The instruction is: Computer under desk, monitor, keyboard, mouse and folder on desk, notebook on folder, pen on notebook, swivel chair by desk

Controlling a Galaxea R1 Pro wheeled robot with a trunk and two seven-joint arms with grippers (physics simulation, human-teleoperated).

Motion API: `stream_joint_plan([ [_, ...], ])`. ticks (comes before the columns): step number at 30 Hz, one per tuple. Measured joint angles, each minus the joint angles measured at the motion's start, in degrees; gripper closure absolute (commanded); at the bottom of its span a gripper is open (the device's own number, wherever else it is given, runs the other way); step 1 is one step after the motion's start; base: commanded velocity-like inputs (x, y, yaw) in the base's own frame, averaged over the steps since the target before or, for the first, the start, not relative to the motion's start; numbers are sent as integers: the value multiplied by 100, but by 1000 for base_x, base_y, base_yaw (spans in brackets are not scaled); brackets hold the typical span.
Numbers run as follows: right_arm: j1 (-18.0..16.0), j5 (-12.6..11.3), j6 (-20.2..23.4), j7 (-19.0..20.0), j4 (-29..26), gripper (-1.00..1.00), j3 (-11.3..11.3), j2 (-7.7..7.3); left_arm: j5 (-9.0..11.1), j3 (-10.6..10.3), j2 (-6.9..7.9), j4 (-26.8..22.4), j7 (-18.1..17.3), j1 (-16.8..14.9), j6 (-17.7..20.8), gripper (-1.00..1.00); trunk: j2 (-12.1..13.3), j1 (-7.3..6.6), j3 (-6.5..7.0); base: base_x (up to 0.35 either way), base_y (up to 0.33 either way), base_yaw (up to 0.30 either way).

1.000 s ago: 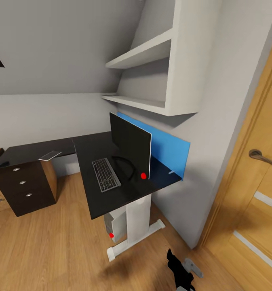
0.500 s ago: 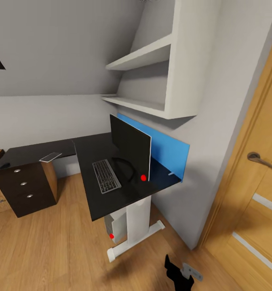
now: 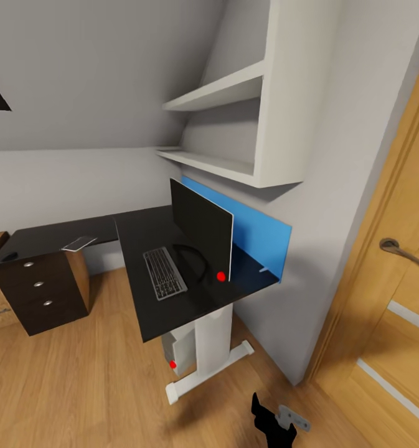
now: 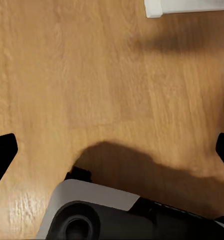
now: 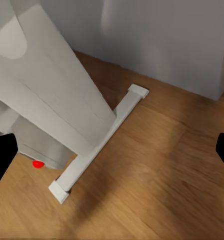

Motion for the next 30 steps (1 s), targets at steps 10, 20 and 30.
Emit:
stream_joint_plan([
  [10,50,1153,2,-396,6,-100,35,169,-342,-6,-21,19,-1,-1,-71,-100,122,-67,68,0,0,267],
  [20,58,1864,4,-700,1,-100,12,170,-456,-185,-41,202,5,-1,-650,-100,122,-67,68,0,0,285],
  [30,58,1907,3,-711,-8,-100,4,138,-510,-254,-46,315,5,-2,-1062,-100,122,-67,68,0,3,285],
])
